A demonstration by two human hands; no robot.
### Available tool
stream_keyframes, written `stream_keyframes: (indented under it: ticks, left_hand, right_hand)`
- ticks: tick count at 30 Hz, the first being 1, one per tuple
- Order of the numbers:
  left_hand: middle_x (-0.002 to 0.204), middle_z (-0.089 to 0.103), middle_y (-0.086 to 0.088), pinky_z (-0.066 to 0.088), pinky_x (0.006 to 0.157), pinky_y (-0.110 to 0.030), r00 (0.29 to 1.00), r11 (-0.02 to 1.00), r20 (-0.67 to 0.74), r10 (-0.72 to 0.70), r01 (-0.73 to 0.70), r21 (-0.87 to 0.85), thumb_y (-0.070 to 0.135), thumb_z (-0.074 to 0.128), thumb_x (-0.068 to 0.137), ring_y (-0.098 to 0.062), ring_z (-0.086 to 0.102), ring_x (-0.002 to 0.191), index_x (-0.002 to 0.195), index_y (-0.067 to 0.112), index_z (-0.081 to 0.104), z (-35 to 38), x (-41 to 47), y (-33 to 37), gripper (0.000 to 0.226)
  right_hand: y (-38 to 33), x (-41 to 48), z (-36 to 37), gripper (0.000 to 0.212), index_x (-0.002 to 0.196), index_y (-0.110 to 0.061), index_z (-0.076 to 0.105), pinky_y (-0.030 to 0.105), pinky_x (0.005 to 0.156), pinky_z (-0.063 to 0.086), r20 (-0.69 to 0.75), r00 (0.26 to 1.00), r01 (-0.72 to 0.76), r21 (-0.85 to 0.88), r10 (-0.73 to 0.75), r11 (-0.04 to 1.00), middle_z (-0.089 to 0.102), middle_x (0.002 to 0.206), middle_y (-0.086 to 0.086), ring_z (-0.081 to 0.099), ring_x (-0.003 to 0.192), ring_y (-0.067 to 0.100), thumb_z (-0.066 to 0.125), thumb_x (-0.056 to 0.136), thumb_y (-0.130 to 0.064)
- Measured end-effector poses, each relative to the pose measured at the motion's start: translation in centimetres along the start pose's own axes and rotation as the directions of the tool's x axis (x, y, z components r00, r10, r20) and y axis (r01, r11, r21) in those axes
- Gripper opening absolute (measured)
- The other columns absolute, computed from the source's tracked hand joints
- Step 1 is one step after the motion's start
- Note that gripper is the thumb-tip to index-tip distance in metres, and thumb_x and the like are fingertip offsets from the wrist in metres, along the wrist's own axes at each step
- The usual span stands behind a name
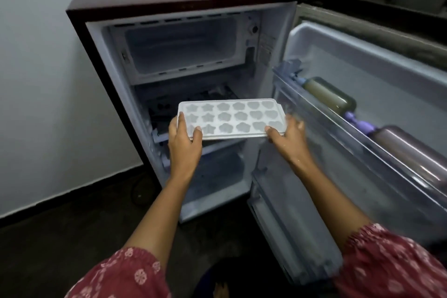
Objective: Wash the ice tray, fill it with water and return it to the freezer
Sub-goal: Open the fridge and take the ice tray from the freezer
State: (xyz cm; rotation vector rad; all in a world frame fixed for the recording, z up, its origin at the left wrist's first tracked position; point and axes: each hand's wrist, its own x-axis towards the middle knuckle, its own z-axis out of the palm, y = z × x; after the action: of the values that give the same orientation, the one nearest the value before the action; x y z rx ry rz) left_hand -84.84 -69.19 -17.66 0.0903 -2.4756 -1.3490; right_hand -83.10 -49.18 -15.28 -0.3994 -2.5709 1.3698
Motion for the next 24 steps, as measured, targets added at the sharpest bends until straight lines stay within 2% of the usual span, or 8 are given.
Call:
stream_keyframes:
  ticks: [2,6,8,11,17,20,22,24]
  left_hand:
    - [0.151,0.024,-0.012,0.020,0.102,-0.017,0.999,1.000,0.043,0.002,-0.002,-0.012,0.017,0.043,0.097,-0.023,0.027,0.136,0.146,0.005,0.023,-0.1,-2.3,0.4,0.054]
    - [0.152,0.021,-0.009,0.018,0.094,-0.007,0.993,0.999,0.117,0.018,-0.013,-0.043,0.018,0.043,0.097,-0.020,0.026,0.137,0.147,0.009,0.022,-0.3,-6.6,0.9,0.055]
    - [0.153,0.021,-0.009,0.017,0.090,-0.005,0.988,0.999,0.151,0.025,-0.022,-0.026,0.019,0.043,0.097,-0.020,0.025,0.137,0.147,0.009,0.022,-0.2,-9.2,1.1,0.055]
    - [0.153,0.021,-0.010,0.021,0.100,-0.014,0.977,0.999,0.208,0.039,-0.033,-0.036,0.019,0.043,0.097,-0.022,0.025,0.138,0.146,0.009,0.023,-0.1,-12.5,1.7,0.055]
    - [0.152,0.023,-0.008,0.022,0.105,-0.021,0.954,0.994,0.283,0.096,-0.078,-0.073,0.017,0.044,0.097,-0.020,0.026,0.137,0.146,0.010,0.024,1.0,-18.4,3.3,0.054]
    - [0.151,0.025,-0.008,0.019,0.099,-0.012,0.938,0.990,0.320,0.130,-0.102,-0.100,0.016,0.045,0.096,-0.019,0.027,0.136,0.146,0.009,0.026,2.0,-21.0,4.4,0.054]
    - [0.151,0.025,-0.007,0.021,0.097,-0.012,0.924,0.985,0.348,0.156,-0.120,-0.123,0.016,0.045,0.096,-0.017,0.028,0.135,0.146,0.010,0.026,2.8,-22.6,5.3,0.054]
    - [0.150,0.026,-0.005,0.022,0.095,-0.010,0.903,0.977,0.385,0.191,-0.140,-0.158,0.015,0.045,0.096,-0.014,0.030,0.133,0.146,0.011,0.026,3.5,-24.3,6.3,0.053]
  right_hand:
    - [0.8,-2.6,-1.4,0.055,0.135,-0.001,0.036,0.041,0.103,0.038,-0.022,0.999,-0.043,0.011,0.044,0.999,0.031,0.132,0.020,0.041,0.120,0.033,0.058,0.088,-0.019]
    - [2.4,-7.3,-3.5,0.053,0.133,-0.001,0.036,0.032,0.100,0.037,-0.083,0.994,-0.072,0.001,0.072,0.997,0.033,0.131,0.021,0.045,0.116,0.034,0.058,0.087,-0.014]
    - [3.6,-9.7,-4.7,0.052,0.133,0.001,0.036,0.034,0.100,0.037,-0.104,0.988,-0.114,-0.003,0.113,0.994,0.034,0.132,0.022,0.048,0.113,0.038,0.056,0.087,-0.012]
    - [5.4,-13.1,-6.3,0.049,0.132,0.003,0.036,0.048,0.098,0.042,-0.138,0.976,-0.165,0.046,0.170,0.985,0.033,0.132,0.023,0.051,0.109,0.042,0.053,0.088,-0.009]
    - [8.5,-19.5,-9.9,0.047,0.133,0.001,0.037,0.049,0.098,0.043,-0.229,0.937,-0.246,0.103,0.263,0.964,0.033,0.132,0.023,0.044,0.117,0.037,0.051,0.089,-0.008]
    - [10.2,-22.4,-11.9,0.046,0.133,-0.001,0.038,0.031,0.103,0.034,-0.300,0.909,-0.269,0.105,0.289,0.957,0.036,0.130,0.022,0.045,0.116,0.035,0.051,0.090,-0.009]
    - [11.3,-24.2,-13.2,0.046,0.134,-0.004,0.038,0.019,0.091,0.030,-0.339,0.889,-0.291,0.102,0.308,0.951,0.037,0.130,0.020,0.047,0.114,0.033,0.052,0.090,-0.010]
    - [12.2,-26.2,-14.6,0.046,0.135,-0.005,0.037,0.016,0.084,0.029,-0.380,0.861,-0.317,0.117,0.338,0.941,0.037,0.130,0.018,0.047,0.112,0.030,0.051,0.091,-0.012]
